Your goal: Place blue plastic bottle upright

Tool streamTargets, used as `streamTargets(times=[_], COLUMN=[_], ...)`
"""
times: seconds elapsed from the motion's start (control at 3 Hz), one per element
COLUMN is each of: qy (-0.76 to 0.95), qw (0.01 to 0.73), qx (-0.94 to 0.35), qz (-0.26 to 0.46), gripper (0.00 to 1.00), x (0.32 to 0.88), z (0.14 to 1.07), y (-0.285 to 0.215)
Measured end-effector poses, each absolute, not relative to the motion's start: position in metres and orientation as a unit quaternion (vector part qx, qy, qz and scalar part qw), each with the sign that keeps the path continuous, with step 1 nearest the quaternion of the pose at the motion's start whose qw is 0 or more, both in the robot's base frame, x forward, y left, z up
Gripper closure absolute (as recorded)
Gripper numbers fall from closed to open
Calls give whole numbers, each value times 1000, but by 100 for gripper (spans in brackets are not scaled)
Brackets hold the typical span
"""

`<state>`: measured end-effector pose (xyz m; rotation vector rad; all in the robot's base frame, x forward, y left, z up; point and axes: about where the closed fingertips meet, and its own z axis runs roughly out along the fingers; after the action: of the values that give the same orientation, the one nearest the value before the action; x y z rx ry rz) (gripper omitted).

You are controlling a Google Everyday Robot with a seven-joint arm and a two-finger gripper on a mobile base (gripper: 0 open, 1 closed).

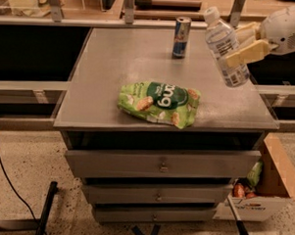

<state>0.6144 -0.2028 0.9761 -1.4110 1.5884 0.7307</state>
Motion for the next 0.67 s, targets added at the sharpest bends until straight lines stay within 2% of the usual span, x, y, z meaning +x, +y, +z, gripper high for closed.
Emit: streamTargets(times=[0.33,0.67], qy=[624,584], qw=[453,500], qx=[-548,-504], qz=[324,393], gripper=[100,100], x=[619,627], z=[974,967], y=[-203,-206])
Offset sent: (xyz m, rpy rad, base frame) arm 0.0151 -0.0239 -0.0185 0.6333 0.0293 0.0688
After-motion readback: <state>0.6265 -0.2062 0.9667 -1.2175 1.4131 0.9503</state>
